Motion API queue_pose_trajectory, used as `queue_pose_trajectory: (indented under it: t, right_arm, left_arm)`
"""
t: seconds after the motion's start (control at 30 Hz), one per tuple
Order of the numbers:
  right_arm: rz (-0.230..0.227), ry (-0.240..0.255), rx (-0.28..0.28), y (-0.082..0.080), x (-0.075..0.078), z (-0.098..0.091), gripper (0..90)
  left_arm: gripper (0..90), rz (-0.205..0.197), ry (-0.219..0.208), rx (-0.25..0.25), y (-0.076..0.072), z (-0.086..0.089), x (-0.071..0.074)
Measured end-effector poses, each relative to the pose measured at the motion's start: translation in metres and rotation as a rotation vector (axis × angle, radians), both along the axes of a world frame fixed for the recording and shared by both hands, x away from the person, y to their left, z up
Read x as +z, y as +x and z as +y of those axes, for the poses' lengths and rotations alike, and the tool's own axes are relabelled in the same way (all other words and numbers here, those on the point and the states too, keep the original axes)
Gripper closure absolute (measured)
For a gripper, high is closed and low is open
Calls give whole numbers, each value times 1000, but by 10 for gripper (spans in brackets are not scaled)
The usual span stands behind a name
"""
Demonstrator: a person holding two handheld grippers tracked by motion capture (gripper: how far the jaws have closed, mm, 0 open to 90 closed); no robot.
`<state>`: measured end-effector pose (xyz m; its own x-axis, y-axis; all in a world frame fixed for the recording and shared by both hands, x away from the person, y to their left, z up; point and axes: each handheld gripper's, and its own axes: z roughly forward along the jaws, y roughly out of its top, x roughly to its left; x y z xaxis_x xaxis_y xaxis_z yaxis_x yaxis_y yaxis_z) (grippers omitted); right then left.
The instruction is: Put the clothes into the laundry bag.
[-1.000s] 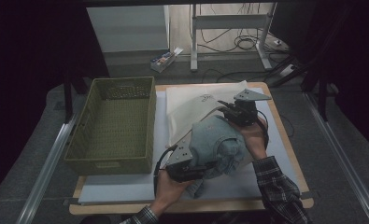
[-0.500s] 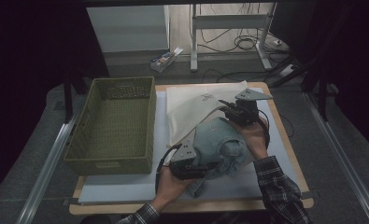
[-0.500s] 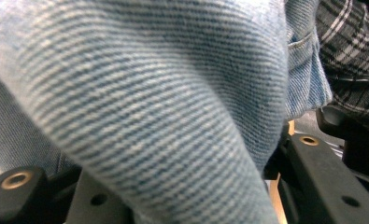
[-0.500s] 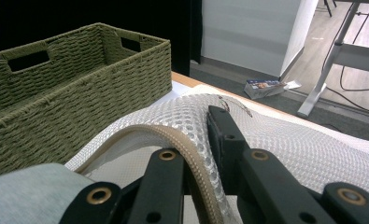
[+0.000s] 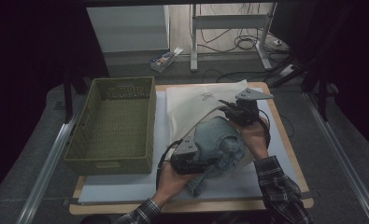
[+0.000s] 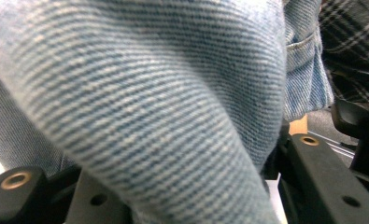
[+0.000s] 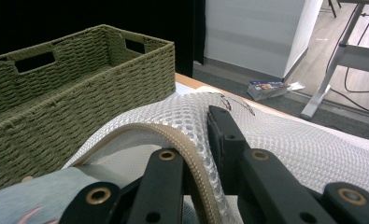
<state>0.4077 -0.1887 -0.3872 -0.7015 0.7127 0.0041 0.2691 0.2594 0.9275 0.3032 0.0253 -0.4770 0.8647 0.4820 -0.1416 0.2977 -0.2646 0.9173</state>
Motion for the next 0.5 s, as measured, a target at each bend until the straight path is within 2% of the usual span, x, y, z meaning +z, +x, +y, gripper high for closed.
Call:
queue_pose_trajectory:
  t: [0.5]
  right_arm:
    - [-5, -10, 2, -1, 0, 1, 810]
  left_arm:
    - [518, 23, 32, 67, 11, 0, 6]
